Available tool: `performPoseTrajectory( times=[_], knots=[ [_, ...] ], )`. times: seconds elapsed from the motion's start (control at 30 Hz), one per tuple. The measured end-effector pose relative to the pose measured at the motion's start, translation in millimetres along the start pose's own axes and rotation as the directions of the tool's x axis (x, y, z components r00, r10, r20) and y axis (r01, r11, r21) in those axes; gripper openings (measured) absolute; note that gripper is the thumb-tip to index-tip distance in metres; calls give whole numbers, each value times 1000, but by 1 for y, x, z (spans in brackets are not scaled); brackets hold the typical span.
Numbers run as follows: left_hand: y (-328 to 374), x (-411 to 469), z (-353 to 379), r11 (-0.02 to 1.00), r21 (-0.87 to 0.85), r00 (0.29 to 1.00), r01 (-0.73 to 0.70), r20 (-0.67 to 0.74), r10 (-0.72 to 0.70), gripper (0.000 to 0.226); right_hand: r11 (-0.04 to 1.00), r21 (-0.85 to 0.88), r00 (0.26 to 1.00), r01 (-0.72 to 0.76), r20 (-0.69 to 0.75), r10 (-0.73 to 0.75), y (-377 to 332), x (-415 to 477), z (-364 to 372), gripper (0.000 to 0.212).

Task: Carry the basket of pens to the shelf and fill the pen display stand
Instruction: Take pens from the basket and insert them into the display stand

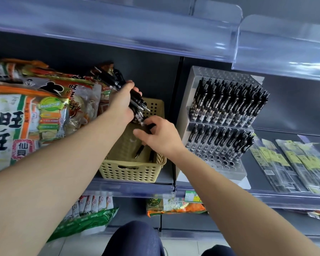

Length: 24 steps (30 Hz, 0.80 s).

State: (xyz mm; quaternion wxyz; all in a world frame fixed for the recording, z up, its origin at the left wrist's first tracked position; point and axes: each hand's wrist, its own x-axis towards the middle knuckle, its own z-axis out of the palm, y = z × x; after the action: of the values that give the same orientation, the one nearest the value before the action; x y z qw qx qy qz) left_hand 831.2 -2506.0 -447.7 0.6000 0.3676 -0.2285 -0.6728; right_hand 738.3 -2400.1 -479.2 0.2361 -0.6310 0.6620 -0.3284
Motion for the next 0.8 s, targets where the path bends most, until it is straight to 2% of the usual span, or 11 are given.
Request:
performPoseTrajectory(
  times=[0.1, 0.17, 0.33, 0.47, 0.57, 0.67, 0.73, 0.8],
  knots=[
    [2, 0, -4, 999, -30, 1000, 26, -6, -26, 22, 939, 333, 996, -84, 17, 83, -2, -1, -11, 10],
    [3, -1, -5, 998, -20, 998, 52, -18, -52, 21, 853, 516, 993, -79, -30, 110, -3, -3, -20, 7],
    [1, -3, -8, 986, 119, 993, 114, -45, -109, 14, 681, 731, 968, -55, -130, 217, -1, -3, -27, 8],
    [2, -7, -7, 979, 145, 990, 142, -20, -141, 17, 585, 810, 953, -31, -153, 262, -3, -2, -33, 6],
    [2, -10, -8, 982, 111, 988, 152, 7, -154, 14, 613, 790, 953, -7, -180, 243, -5, -4, -38, 7],
    [-2, -13, -13, 972, 209, 991, 106, 59, -121, 11, 645, 764, 950, 25, -219, 223, -9, -9, -44, 16],
    [-3, -17, -16, 966, 251, 989, 68, 110, -98, 12, 645, 761, 925, 70, -292, 245, -11, -11, -48, 20],
    [-4, -22, -18, 961, 272, 983, 47, 157, -93, 14, 627, 772, 891, 105, -353, 286, -15, -14, -53, 15]
  ],
)
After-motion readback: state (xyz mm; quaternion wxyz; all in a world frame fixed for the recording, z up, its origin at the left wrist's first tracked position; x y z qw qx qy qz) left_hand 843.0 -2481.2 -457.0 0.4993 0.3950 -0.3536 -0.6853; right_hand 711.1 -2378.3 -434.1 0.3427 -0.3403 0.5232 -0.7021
